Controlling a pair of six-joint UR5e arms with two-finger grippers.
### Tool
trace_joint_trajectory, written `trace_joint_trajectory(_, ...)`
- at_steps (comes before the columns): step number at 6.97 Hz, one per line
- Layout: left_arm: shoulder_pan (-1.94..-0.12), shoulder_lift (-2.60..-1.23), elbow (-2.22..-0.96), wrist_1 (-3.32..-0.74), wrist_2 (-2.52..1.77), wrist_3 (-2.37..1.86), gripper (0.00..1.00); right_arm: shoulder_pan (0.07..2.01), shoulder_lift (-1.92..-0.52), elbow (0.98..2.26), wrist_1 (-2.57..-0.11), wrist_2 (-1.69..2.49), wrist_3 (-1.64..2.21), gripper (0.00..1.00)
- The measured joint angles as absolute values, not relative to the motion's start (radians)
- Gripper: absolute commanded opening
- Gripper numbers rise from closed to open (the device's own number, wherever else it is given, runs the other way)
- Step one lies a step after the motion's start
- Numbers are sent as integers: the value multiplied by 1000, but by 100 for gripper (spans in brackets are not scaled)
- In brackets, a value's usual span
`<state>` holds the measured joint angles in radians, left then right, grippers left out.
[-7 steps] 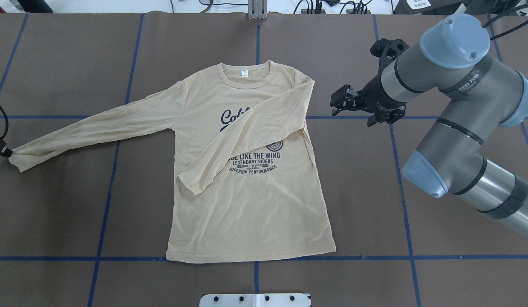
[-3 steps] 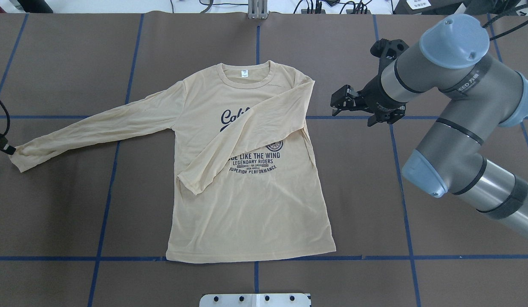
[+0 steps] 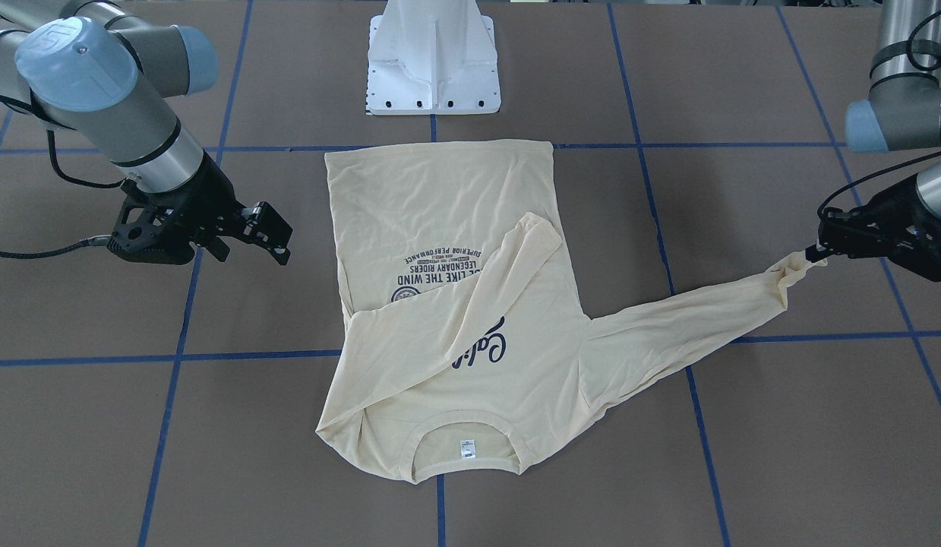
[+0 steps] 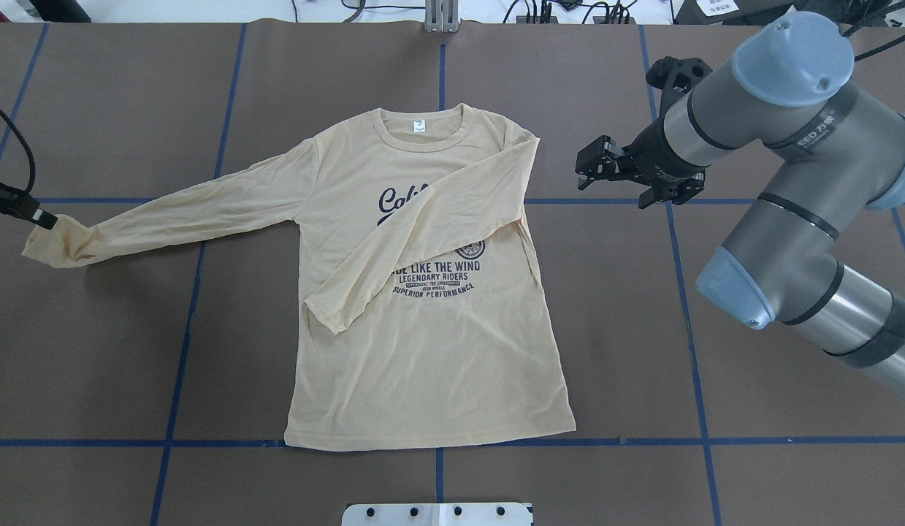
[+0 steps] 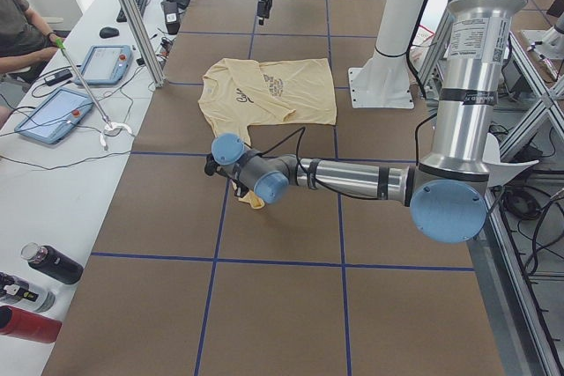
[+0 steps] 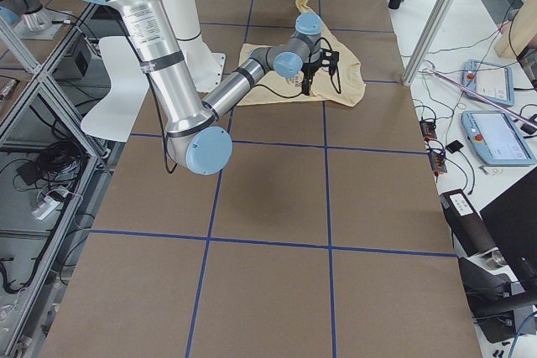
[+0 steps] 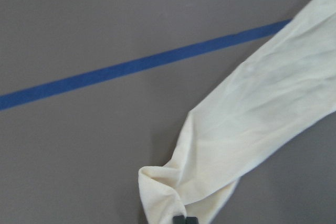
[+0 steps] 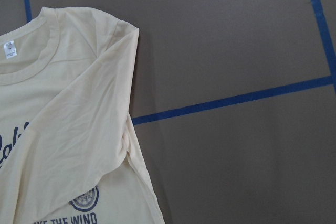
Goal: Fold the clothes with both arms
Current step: 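Grasp the sleeve cuff with the left gripper and lift it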
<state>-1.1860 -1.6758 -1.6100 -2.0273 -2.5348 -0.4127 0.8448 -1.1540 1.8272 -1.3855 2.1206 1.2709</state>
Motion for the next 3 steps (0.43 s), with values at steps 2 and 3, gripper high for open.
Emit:
trace_joint_trajectory(2,-1142,-1792,-1744,-1930,-2474,-668,0,895,-1177,1818,-1389,2136,1243,96)
trace_joint_trajectory(3,-1085,-1866,-1764,-1916,-2457,-809,0,919,-1198,1814,-1390,2138,1210,95)
